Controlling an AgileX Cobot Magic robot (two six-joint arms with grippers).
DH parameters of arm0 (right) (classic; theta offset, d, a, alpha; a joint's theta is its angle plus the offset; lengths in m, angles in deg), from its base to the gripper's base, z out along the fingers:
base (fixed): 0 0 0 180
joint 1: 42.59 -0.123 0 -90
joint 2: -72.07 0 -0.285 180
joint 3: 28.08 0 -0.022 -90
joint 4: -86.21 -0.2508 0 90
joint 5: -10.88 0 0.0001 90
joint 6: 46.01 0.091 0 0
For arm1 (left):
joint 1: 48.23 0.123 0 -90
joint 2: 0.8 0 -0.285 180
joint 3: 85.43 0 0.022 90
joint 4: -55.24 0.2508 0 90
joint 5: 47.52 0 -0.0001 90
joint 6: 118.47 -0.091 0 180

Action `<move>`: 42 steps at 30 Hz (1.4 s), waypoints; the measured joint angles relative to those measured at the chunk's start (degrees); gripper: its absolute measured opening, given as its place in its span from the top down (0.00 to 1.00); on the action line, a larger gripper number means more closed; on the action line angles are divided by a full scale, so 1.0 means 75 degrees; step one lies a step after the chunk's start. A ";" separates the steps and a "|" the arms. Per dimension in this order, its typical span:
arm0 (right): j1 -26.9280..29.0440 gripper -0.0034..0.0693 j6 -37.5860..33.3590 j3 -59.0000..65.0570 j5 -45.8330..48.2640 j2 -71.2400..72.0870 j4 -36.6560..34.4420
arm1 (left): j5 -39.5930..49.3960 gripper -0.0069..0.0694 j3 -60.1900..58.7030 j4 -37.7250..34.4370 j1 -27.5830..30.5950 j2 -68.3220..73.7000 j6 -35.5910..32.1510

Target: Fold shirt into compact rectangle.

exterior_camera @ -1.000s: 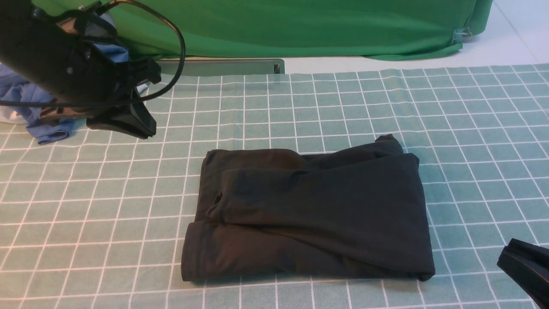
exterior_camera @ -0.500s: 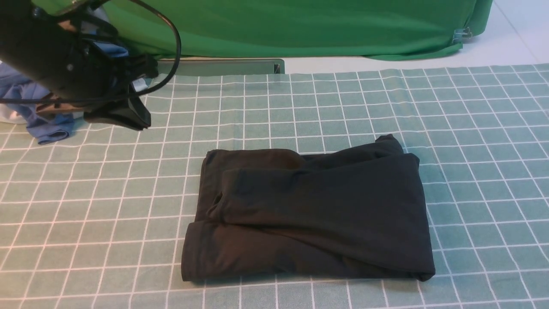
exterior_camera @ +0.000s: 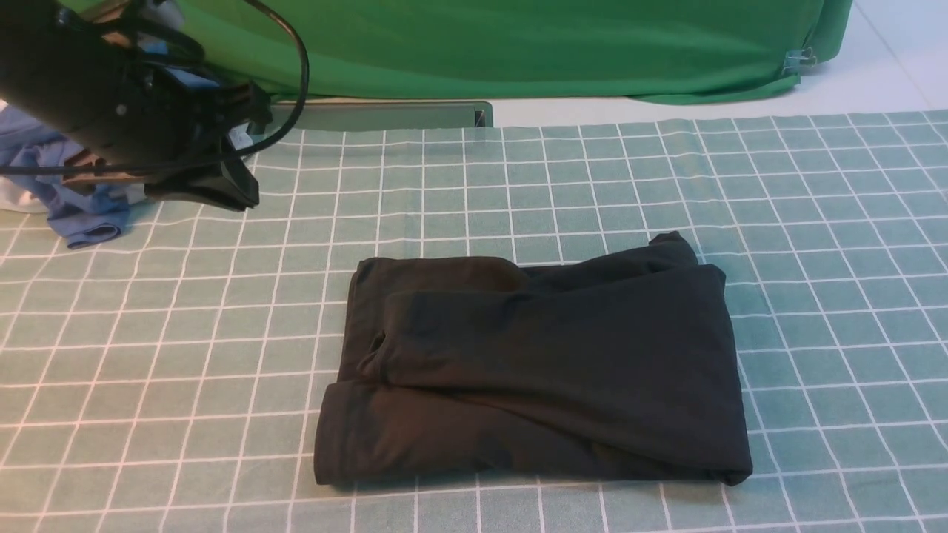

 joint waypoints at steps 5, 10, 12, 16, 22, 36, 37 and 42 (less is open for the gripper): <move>-0.0238 0.72 0.0000 0.0000 -0.0001 0.0000 -0.0058 | 0.0101 0.89 0.0000 0.0000 0.0000 -0.0165 0.0026; -0.0319 0.70 0.0000 0.0000 0.0008 0.0000 -0.0081 | 0.0477 0.89 -0.0003 -0.0080 0.0000 -0.0373 0.0050; -0.0329 0.69 0.0000 0.0000 0.0008 0.0000 -0.0081 | 0.0798 0.89 -0.0009 -0.0312 0.0000 -0.0523 0.0030; -0.0337 0.68 0.0000 0.0000 0.0015 0.0000 -0.0097 | 0.1265 0.89 -0.0009 -0.0597 0.0000 -0.1059 -0.0024; -0.0345 0.66 0.0000 0.0000 0.0015 0.0000 -0.0112 | 0.0502 0.89 -0.0445 -0.0712 0.0000 -0.2684 -0.0043; -0.0345 0.65 0.0000 0.0000 0.0022 0.0000 -0.0112 | -0.1592 0.89 -0.5812 -0.4209 0.0000 -0.8586 -0.2967; -0.0345 0.64 0.0000 0.0000 0.0022 0.0000 -0.0112 | -0.1949 0.89 -0.6018 -0.4248 0.0000 -0.8877 -0.3017; -0.0345 0.63 0.0000 0.0000 0.0022 0.0000 -0.0112 | -0.2852 0.89 -0.6847 -0.4250 0.0000 -0.9932 -0.3036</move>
